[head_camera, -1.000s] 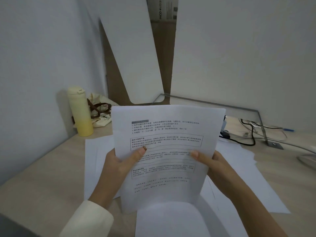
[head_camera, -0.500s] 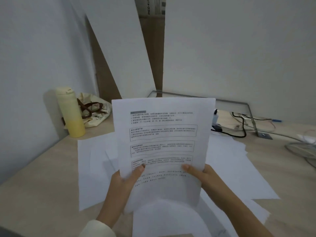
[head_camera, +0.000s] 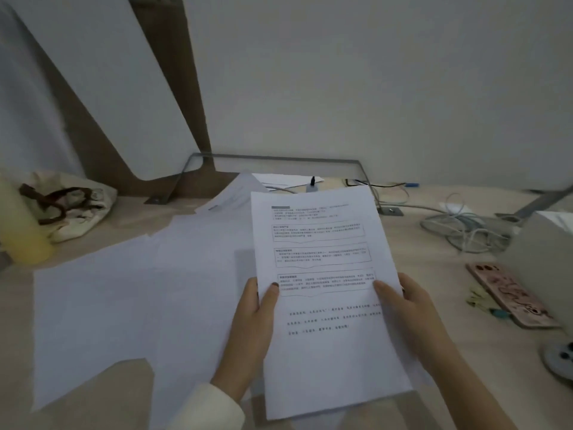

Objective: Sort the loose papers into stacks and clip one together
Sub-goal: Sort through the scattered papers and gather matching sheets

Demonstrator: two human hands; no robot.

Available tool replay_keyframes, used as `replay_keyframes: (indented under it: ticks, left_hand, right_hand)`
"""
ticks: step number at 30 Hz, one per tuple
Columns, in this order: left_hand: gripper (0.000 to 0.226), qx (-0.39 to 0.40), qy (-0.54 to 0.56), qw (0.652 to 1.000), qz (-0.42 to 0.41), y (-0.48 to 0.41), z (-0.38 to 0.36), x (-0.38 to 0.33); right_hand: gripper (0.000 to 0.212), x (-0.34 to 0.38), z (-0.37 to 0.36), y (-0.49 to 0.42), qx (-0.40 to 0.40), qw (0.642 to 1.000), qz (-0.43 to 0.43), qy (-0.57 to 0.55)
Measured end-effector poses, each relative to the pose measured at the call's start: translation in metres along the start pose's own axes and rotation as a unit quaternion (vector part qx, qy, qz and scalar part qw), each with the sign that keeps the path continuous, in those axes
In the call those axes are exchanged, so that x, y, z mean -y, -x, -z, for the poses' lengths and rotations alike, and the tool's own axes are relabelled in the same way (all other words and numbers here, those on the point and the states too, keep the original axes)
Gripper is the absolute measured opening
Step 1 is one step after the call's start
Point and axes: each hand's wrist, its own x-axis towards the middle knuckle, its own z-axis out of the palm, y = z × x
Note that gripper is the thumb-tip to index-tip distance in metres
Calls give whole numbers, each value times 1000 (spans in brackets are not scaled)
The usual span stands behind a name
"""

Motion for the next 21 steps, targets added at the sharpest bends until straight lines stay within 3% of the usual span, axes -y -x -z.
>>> replay_keyframes:
  ticks: [5,9,16,21]
  left_hand:
    - [25,137,-66,986,66,0,-76,20]
    - [39,219,-208,952,56,4,-110,47]
    - [39,223,-449,864,-42,15,-135,70]
    - [34,227,-483,840,-98,16,-136,76]
  right_hand:
    - [9,-36,75,2,-93,992,-56,72]
    - [10,-74,113,4,-129,978,-97,135]
    - [17,-111,137,9,-162,941,-145,258]
    - [39,-111,133,15,-161,914,-121,351]
